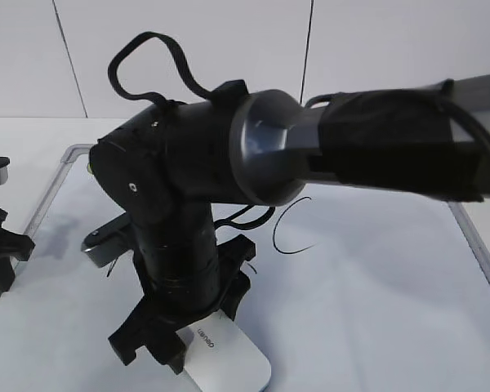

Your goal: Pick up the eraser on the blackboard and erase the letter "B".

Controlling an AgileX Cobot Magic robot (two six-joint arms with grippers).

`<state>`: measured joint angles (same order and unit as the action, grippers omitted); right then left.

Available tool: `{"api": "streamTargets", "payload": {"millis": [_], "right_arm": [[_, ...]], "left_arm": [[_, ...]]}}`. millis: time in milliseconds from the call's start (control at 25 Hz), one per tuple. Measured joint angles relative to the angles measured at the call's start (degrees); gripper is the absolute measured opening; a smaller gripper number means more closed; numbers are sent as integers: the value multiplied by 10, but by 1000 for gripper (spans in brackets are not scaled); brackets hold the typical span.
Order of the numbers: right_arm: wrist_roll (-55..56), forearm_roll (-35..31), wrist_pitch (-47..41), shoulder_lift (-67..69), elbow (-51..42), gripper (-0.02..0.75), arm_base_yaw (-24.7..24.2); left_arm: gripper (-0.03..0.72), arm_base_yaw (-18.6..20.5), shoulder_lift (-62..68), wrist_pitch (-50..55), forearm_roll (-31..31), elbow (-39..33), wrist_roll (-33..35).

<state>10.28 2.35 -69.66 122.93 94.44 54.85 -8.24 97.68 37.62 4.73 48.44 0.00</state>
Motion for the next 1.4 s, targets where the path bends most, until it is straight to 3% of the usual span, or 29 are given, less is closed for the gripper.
{"api": "streamTargets", "payload": {"millis": [240,1040,1400], "right_arm": [[2,8,-1,0,0,523,-14],[-9,33,-4,-1,0,523,-148],[-14,52,-5,-2,0,523,-156]], "left_arm": [[180,0,0,0,0,0,0],[180,0,0,0,0,0,0],[180,0,0,0,0,0,0]]}}
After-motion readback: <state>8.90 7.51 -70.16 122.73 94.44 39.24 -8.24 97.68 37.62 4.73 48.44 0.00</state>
